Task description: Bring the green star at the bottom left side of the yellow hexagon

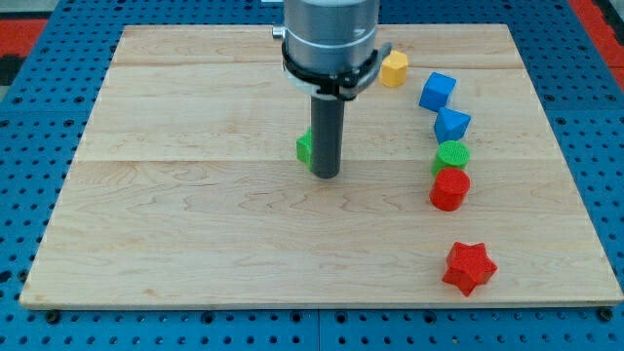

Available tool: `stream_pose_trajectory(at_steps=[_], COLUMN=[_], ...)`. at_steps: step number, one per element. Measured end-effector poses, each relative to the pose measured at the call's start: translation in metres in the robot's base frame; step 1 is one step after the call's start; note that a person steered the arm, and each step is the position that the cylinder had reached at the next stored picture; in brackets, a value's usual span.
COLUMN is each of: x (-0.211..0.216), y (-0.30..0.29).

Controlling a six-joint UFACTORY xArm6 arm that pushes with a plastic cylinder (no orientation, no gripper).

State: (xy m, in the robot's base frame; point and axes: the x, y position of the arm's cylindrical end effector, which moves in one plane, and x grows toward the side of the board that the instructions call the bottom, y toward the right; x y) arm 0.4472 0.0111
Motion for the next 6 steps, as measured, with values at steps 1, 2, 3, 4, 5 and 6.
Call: stream_pose_trajectory(at_steps=[1,2,3,4,5,6], x=[-0.039,-0.042,-0.063,-0.063,-0.074,-0.09], y=[-0.005,-0.102,-0.075,-0.017,0.021,0.025])
